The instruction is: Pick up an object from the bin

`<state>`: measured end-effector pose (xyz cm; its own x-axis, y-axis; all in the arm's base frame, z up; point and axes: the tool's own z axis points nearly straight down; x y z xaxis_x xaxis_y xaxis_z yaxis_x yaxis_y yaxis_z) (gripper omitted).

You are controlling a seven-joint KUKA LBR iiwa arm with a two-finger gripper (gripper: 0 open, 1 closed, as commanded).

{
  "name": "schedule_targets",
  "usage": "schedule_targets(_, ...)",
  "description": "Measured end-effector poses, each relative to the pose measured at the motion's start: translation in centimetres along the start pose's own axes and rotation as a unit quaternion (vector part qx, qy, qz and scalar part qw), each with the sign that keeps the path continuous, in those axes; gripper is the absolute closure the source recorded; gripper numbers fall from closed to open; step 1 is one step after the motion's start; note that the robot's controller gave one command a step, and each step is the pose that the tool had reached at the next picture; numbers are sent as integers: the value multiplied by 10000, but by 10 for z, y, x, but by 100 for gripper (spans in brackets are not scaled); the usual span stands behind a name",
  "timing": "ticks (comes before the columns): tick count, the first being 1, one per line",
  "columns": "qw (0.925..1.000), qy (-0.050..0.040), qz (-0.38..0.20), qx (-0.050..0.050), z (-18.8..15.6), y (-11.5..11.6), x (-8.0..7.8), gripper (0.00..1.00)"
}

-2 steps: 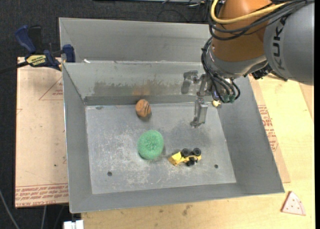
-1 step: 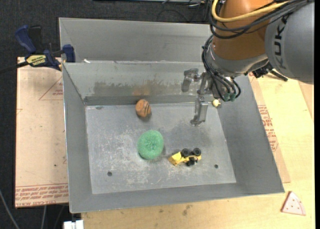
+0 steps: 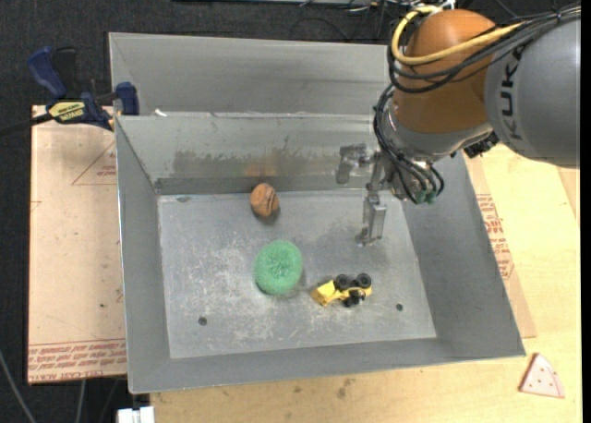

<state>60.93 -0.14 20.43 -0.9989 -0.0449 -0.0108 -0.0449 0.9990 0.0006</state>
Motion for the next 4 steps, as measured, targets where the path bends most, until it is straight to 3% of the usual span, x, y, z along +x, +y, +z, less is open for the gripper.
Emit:
schedule_targets(1,9998,30,-173,5,63,4,9,0)
schedule_targets(2,9991,35,-424,-2,121,35,38,0)
schedule_targets(3,9991,99,-419,30,144,44,47,0)
schedule_targets(4,9994,16,-355,11,125,66,29,0)
